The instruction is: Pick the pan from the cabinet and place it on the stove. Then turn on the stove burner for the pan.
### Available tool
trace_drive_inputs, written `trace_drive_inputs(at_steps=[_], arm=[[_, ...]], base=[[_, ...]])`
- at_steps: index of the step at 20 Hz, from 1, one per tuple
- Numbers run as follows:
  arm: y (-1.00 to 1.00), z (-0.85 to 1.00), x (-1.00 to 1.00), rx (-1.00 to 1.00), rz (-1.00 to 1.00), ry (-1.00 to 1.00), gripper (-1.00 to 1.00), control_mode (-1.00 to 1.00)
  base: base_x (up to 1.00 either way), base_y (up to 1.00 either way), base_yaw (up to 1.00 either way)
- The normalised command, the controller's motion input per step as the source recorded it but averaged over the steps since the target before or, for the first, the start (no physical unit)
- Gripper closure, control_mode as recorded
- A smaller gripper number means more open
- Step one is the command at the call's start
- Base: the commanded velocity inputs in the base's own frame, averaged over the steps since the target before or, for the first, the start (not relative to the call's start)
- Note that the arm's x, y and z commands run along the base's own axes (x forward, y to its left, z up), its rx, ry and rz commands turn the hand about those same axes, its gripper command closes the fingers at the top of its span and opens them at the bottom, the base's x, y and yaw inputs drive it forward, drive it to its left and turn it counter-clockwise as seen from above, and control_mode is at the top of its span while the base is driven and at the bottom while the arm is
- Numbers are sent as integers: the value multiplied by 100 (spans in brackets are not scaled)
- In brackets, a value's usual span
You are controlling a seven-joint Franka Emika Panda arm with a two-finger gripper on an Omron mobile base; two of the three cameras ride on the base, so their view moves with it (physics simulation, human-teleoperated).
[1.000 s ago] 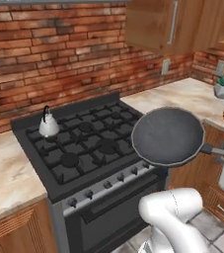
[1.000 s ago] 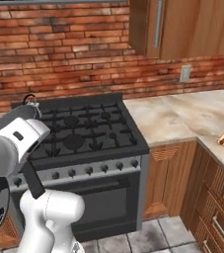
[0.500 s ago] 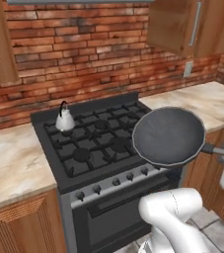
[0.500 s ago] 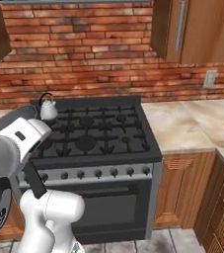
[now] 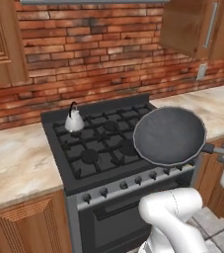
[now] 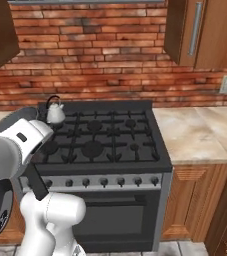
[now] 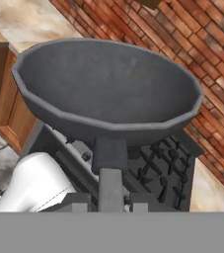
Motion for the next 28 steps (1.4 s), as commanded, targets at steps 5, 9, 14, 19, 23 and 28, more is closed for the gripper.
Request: trace_drive_inputs(at_steps=[5, 9, 14, 19, 23, 28], arm=[[0, 0, 0, 0, 0, 0, 100, 100], [0, 0, 0, 0, 0, 0, 100, 100], [0, 0, 0, 0, 0, 0, 100, 100], [0, 0, 0, 0, 0, 0, 100, 100], [0, 0, 0, 0, 0, 0, 100, 100], [0, 0, 0, 0, 0, 0, 100, 100]], base=[[28, 0, 17], [31, -10, 22], [41, -19, 25], [22, -32, 18], [7, -44, 10], [14, -33, 7]])
